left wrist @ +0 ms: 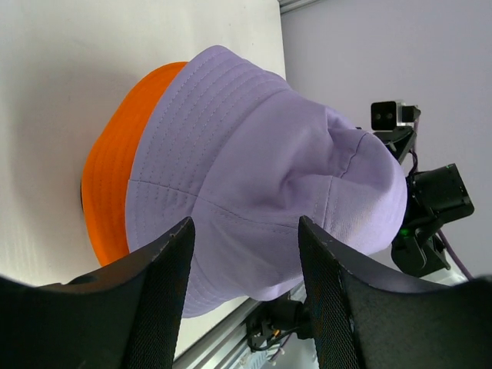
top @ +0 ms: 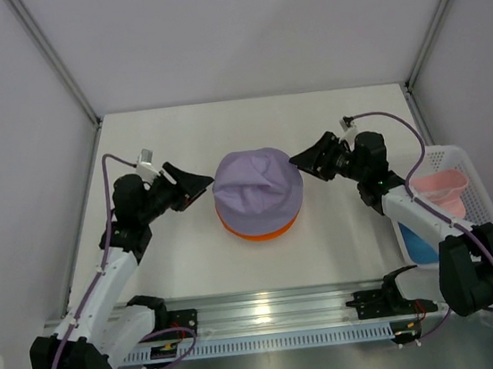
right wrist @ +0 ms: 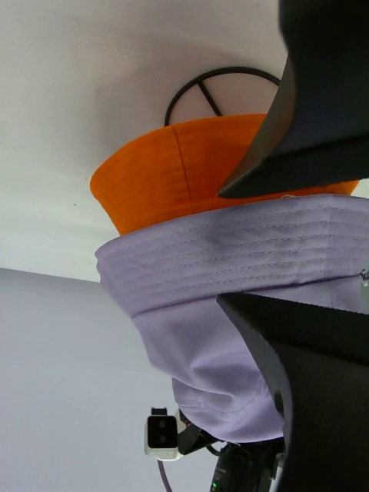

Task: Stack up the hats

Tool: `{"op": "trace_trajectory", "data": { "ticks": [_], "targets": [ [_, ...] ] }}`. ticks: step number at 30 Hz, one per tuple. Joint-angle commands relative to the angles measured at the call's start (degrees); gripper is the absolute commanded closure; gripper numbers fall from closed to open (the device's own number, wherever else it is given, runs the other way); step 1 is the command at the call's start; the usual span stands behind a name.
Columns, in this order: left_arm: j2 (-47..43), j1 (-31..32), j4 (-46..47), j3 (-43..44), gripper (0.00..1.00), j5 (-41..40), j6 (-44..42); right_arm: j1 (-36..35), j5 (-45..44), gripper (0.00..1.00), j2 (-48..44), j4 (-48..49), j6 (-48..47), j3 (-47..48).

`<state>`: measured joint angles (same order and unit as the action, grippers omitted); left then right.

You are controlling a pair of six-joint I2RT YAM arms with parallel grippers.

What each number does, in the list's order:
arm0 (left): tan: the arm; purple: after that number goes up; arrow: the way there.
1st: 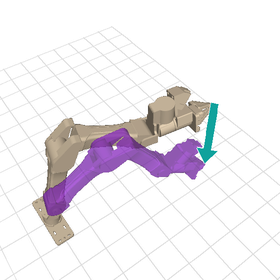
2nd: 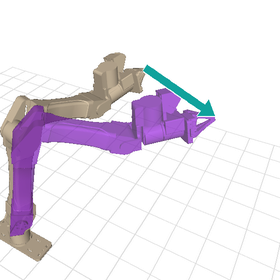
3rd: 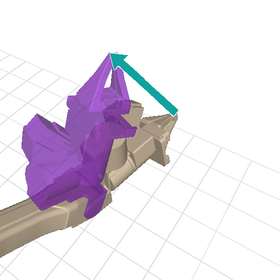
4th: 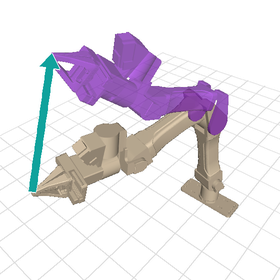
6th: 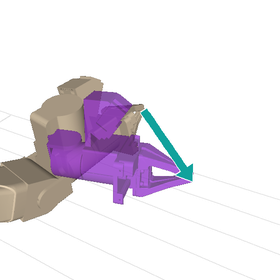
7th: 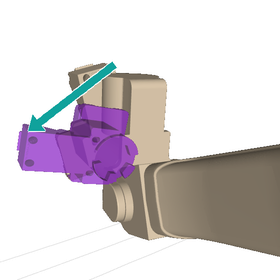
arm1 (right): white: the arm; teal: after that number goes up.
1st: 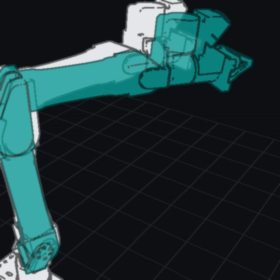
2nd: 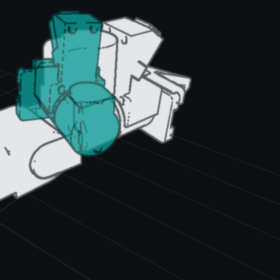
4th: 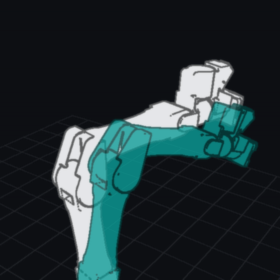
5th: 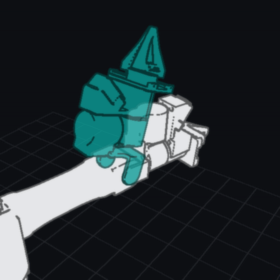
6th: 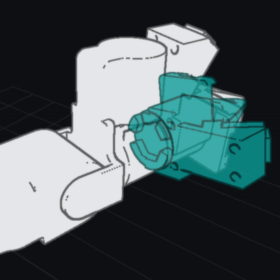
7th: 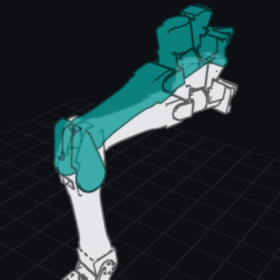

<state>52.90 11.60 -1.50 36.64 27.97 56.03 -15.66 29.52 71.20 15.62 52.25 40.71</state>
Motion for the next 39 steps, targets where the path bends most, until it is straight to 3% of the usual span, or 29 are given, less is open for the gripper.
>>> {"op": "trace_trajectory", "data": {
  "ticks": [1, 8, 12, 18, 20, 23, 26, 39],
  "targets": [
    [0.36, -0.43, 4.05, -0.35, 0.4, 1.39, 1.27, -0.6, 1.33, 0.46, 1.22, 5.39, 2.24, 0.69],
    [1.76, -0.87, 3.08, -0.61, 0.4, 0.77, 1.45, -1.83, 1.59, 0.65, 2.45, 4.95, 1.54, 0.34],
    [3.26, -3.24, 3.51, -2.79, 0.38, 3.67, 2.59, -2.62, 1.07, 0.51, 2.8, 3.72, -0.65, -0.01],
    [3.26, -4.12, 5.54, -4.04, 0.39, 4.55, 2.86, -2.62, 1.59, 0.51, 2.54, 4.86, 0.13, -1.16],
    [3.78, -4.12, 6.15, -4.12, 0.38, 4.82, 2.86, -2.53, 1.77, 0.59, 2.72, 5.12, 0.48, -1.16],
    [4.75, -4.12, 7.47, -4.03, 0.39, 5.78, 2.94, -2.27, 2.21, 0.83, 3.24, 6.27, 1.28, -1.42],
    [5.8, -4.12, 9.05, -4.65, 0.39, 6.13, 3.21, -2.36, 2.39, 0.99, 4.3, 6.88, 1.45, -1.86],
    [13.8, -4.12, 19.24, -8.78, 0.4, 6.84, 3.73, 0.01, -1.48, 1.0, 2.1, 1.7, -2.42, -4.32]
  ]
}}
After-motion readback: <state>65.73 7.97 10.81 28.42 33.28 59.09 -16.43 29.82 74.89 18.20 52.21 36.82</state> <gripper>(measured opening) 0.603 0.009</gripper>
